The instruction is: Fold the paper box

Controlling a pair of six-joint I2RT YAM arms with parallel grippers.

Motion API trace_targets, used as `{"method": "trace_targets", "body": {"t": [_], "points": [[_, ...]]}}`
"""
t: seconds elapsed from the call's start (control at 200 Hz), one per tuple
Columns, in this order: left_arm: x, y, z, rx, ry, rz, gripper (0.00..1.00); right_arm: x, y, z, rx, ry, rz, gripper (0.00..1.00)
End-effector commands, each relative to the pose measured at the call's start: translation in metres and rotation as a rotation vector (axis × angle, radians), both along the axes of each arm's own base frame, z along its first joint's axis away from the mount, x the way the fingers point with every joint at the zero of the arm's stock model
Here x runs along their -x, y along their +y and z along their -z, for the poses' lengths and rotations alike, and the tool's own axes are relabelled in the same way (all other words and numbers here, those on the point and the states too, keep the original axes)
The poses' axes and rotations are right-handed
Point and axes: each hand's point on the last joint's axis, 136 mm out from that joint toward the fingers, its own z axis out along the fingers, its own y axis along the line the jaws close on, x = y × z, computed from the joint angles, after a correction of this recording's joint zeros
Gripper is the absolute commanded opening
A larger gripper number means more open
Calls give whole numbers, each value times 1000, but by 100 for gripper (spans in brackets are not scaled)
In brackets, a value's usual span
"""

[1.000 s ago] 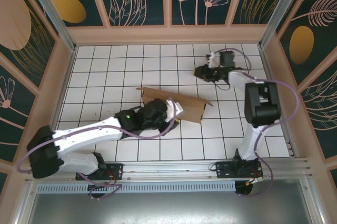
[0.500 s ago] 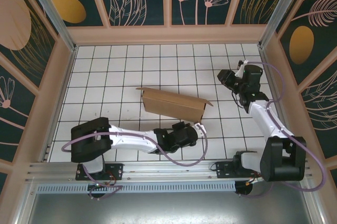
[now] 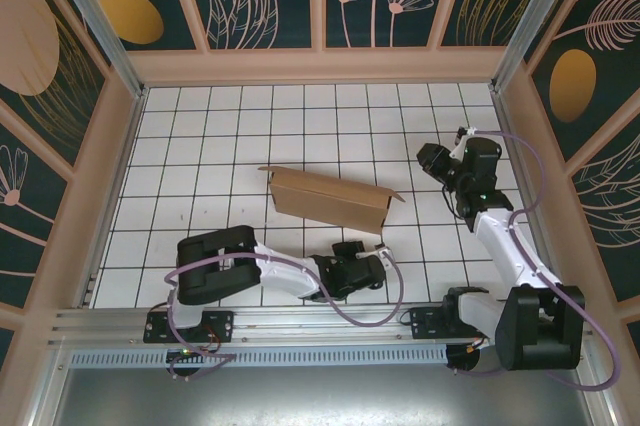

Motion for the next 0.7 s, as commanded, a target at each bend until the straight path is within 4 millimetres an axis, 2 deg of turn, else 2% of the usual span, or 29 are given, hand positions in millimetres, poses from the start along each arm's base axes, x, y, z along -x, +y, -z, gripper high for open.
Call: {"method": "trace_targets", "body": {"t": [0.0,0.21,0.41,0.696], "points": [[-17,-13,-13,52,-75,-52,0,5,-2,-6,8,-35,20,23],[-39,-9,0,56,-81,-114,0,12,1,-13,53,-55,13,23],[-47,-9,17,38,-83,-123,0,14,0,-22,60,-68,19,23],[-69,6,37,46,-42,-184,0,19,-1,-29,75,-84,29,23]]}}
